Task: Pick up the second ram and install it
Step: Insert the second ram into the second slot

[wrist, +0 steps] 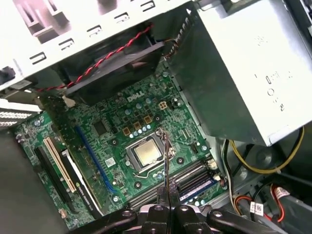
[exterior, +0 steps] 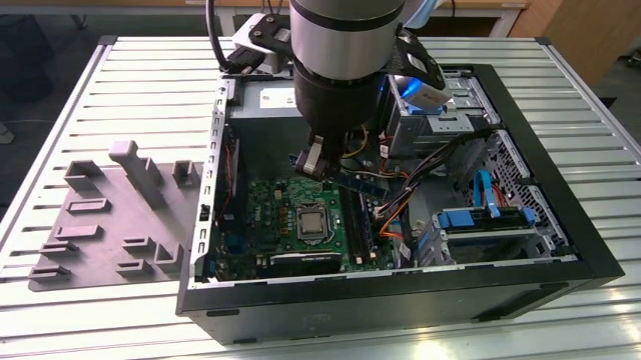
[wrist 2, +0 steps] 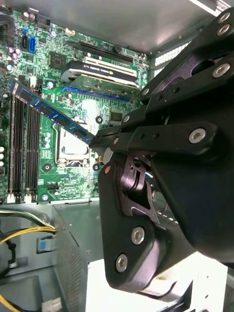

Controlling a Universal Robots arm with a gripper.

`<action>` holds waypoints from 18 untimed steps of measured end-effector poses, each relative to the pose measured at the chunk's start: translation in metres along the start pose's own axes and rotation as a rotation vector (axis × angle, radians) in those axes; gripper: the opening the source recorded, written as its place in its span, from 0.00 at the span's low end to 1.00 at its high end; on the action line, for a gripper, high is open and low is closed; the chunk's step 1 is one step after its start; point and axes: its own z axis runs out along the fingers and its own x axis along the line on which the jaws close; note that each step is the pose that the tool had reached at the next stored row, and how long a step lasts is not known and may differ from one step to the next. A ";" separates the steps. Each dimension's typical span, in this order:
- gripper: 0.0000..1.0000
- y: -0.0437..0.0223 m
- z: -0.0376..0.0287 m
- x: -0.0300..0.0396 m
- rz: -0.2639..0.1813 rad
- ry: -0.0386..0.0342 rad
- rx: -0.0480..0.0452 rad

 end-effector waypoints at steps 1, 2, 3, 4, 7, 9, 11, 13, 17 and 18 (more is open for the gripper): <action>0.12 0.0000 0.0000 0.0000 0.010 -0.0003 0.0011; 0.12 0.0000 0.0000 0.0000 0.019 -0.0007 0.0021; 0.12 0.0000 0.0001 0.0000 0.028 -0.0010 0.0031; 0.12 0.0000 0.0001 0.0000 0.037 -0.0014 0.0041; 0.12 0.0000 0.0002 0.0000 0.064 -0.0023 0.0071; 0.12 0.0000 0.0002 0.0000 0.082 -0.0028 0.0092; 0.12 0.0000 0.0002 0.0000 0.102 -0.0035 0.0114; 0.12 0.0000 0.0003 0.0000 0.121 -0.0041 0.0135; 0.12 0.0000 0.0003 0.0000 0.159 -0.0052 0.0177; 0.12 0.0000 0.0004 0.0000 0.168 -0.0055 0.0188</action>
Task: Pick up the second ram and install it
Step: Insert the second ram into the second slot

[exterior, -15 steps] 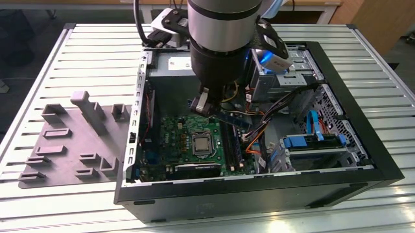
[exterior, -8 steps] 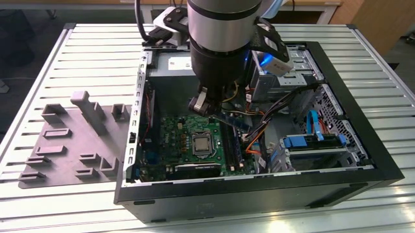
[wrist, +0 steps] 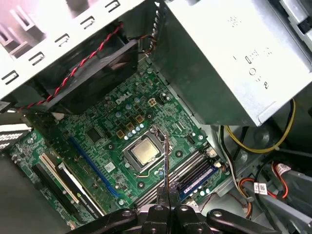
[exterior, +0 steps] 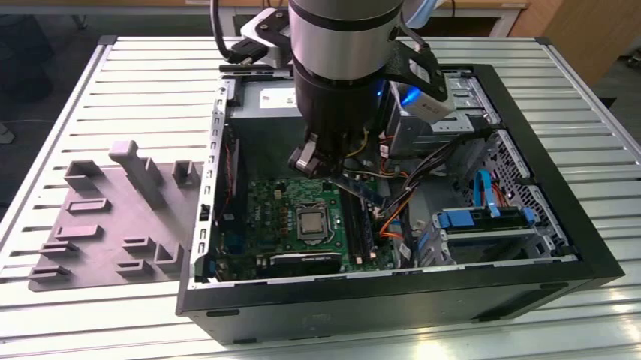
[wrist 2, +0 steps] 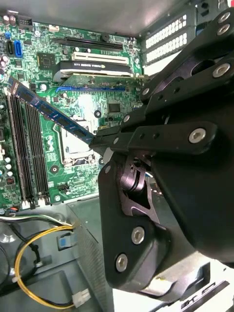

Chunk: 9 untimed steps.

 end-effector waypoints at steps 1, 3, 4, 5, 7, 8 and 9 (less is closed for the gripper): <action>0.12 0.0000 0.0000 0.0000 0.009 -0.0003 0.0011; 0.12 0.0000 0.0001 0.0000 0.028 -0.0010 0.0031; 0.12 0.0000 0.0001 0.0000 0.037 -0.0012 0.0041; 0.12 0.0000 0.0001 0.0000 0.046 -0.0015 0.0052; 0.12 0.0000 0.0001 0.0000 0.066 -0.0021 0.0073; 0.12 0.0000 0.0001 0.0000 0.076 -0.0024 0.0085; 0.12 0.0000 0.0002 0.0000 0.086 -0.0027 0.0096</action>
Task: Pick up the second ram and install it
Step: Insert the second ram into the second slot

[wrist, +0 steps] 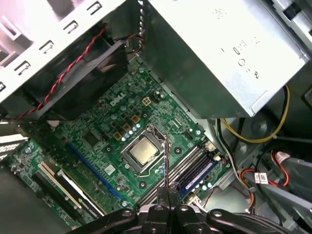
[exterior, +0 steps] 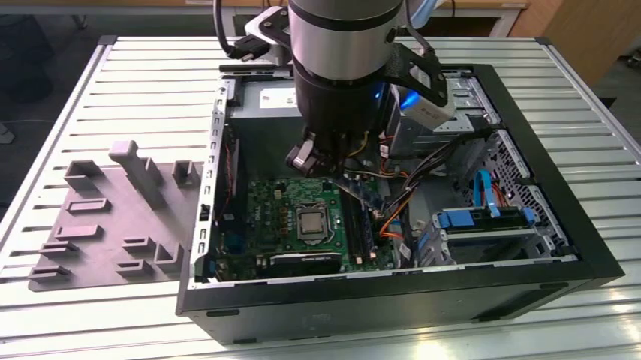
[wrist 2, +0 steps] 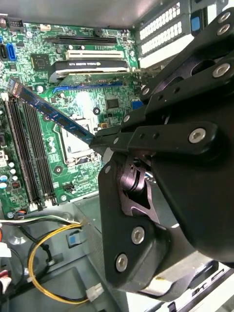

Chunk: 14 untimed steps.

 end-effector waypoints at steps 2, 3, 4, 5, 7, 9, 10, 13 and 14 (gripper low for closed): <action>0.12 0.0000 0.0001 0.0000 0.021 -0.0007 0.0024; 0.12 0.0000 0.0001 0.0000 0.033 -0.0011 0.0036; 0.12 0.0000 0.0001 0.0000 0.044 -0.0014 0.0049; 0.12 0.0000 0.0001 0.0000 0.057 -0.0019 0.0063; 0.12 0.0000 0.0002 0.0000 0.080 -0.0025 0.0089; 0.12 0.0000 0.0002 0.0000 0.104 -0.0033 0.0117; 0.12 0.0000 0.0002 0.0000 0.117 -0.0037 0.0131; 0.12 0.0000 0.0003 0.0000 0.156 -0.0049 0.0174; 0.12 0.0000 0.0003 0.0000 0.168 -0.0053 0.0188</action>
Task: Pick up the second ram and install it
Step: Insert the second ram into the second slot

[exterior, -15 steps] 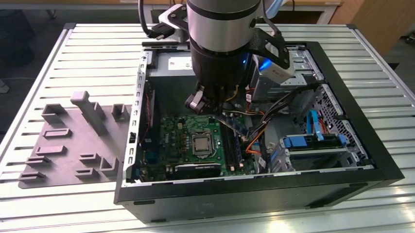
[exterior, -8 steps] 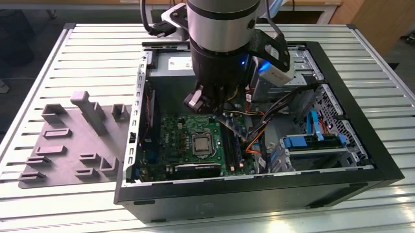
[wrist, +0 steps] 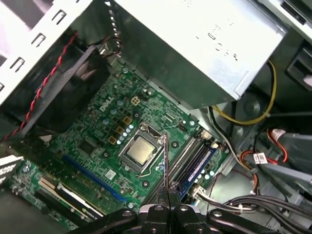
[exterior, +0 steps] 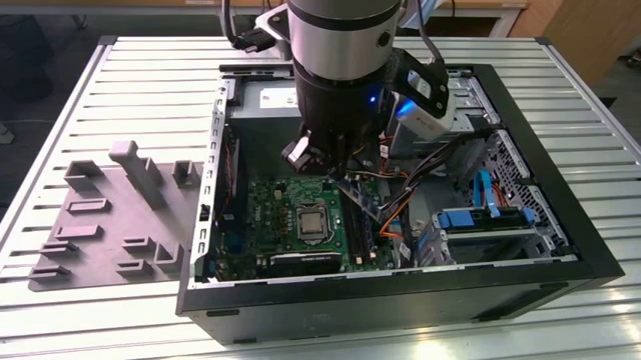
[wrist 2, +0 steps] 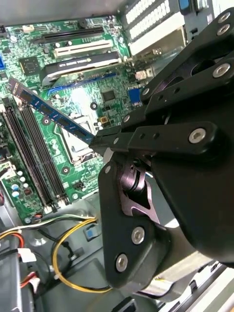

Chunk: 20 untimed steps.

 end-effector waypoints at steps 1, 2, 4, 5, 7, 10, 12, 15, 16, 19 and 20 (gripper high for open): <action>0.12 0.0000 0.0000 0.0000 0.012 -0.0004 0.0013; 0.12 0.0000 0.0000 0.0000 0.023 -0.0007 0.0026; 0.12 0.0000 0.0000 0.0000 0.045 -0.0014 0.0050; 0.12 0.0000 0.0000 0.0000 0.056 -0.0018 0.0063; 0.12 0.0000 0.0001 0.0000 0.077 -0.0024 0.0086; 0.12 0.0000 0.0001 0.0000 0.109 -0.0035 0.0122; 0.12 0.0000 0.0001 0.0000 0.132 -0.0042 0.0146; 0.12 0.0000 0.0001 0.0000 0.165 -0.0053 0.0183; 0.12 0.0000 0.0002 0.0000 0.176 -0.0056 0.0196; 0.12 0.0000 0.0002 0.0000 0.210 -0.0067 0.0233; 0.12 0.0000 0.0002 0.0000 0.221 -0.0071 0.0245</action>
